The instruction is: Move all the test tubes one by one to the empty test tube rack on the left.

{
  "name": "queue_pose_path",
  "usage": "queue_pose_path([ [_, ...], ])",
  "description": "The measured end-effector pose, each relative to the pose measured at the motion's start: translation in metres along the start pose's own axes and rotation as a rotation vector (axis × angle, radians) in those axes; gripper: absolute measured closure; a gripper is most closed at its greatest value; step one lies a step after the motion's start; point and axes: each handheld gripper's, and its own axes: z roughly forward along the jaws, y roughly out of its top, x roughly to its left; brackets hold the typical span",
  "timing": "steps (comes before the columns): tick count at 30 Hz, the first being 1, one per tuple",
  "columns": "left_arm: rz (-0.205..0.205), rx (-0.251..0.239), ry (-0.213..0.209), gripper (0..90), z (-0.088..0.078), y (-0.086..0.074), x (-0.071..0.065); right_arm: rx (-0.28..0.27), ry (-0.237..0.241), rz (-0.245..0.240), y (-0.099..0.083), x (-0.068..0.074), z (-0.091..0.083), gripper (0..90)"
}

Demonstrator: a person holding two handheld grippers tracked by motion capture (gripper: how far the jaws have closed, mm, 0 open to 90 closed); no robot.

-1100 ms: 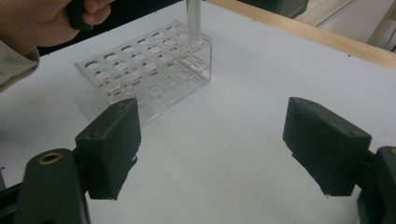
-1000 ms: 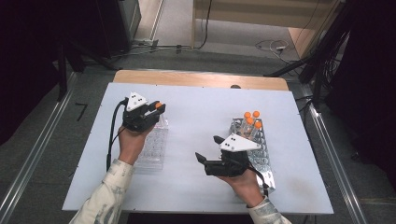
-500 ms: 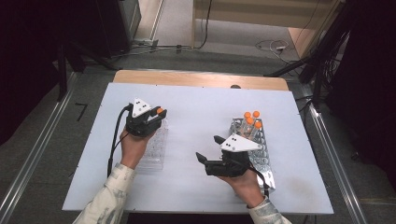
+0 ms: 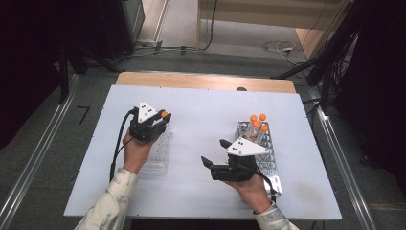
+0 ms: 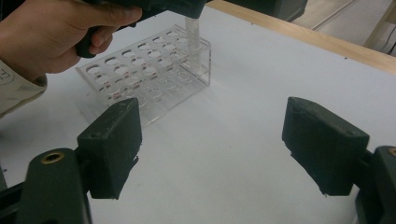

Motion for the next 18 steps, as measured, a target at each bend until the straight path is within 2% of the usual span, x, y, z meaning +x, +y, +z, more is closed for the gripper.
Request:
queue_pose_path([
  [6,0.003,-0.016,-0.003,70.5,0.0001,-0.0023,0.0004,-0.002,-0.003,0.002,0.0002,0.0003,-0.0009,18.7],
  [7,0.004,-0.005,-0.004,70.5,0.0008,-0.0026,0.0009,-0.002,-0.003,0.002,0.0002,0.0004,-0.0009,18.7],
  [9,0.009,0.063,-0.008,70.5,0.0087,-0.0074,0.0003,-0.002,-0.004,-0.002,0.0002,0.0005,-0.0012,18.7],
  [18,0.002,0.059,-0.016,70.0,0.0078,-0.0072,0.0015,-0.006,-0.004,0.001,0.0003,-0.0013,-0.0023,18.8],
])
